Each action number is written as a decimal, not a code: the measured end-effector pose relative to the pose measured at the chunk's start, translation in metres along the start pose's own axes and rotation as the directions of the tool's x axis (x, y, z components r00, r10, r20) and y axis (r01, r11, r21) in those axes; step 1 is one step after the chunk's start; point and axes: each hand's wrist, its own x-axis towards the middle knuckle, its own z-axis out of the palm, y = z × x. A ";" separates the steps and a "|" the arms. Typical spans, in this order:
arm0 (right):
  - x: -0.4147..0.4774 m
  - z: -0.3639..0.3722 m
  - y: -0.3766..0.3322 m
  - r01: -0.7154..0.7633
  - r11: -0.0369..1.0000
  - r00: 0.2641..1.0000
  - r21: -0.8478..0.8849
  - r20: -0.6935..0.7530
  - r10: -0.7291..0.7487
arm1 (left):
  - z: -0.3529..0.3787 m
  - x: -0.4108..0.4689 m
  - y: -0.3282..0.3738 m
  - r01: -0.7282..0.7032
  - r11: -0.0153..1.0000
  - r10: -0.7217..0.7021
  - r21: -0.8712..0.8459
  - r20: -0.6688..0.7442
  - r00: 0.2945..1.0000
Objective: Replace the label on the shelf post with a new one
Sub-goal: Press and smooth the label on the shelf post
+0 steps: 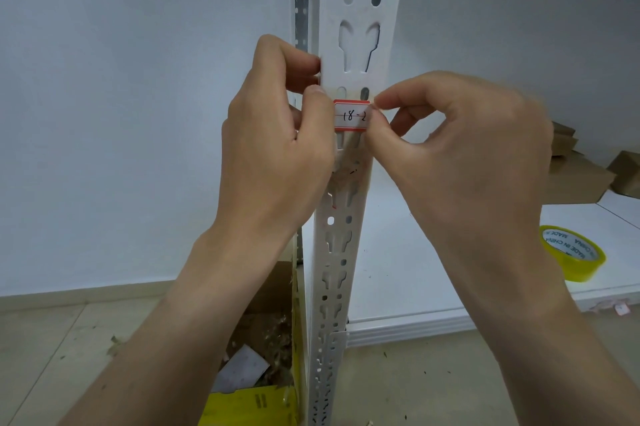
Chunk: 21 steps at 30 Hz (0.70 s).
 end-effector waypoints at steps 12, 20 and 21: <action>-0.002 0.004 -0.001 -0.039 0.999 0.999 -0.017 -0.020 0.039 | -0.002 0.000 0.000 0.002 1.000 -0.002 -0.019 0.017 1.000; 0.004 0.006 -0.008 -0.124 0.991 0.990 -0.059 0.055 0.127 | -0.001 -0.001 0.001 0.001 1.000 -0.001 -0.001 0.013 1.000; 0.005 0.006 -0.009 -0.137 0.989 0.988 -0.060 0.068 0.141 | -0.001 -0.002 0.001 0.000 1.000 0.000 -0.002 0.013 1.000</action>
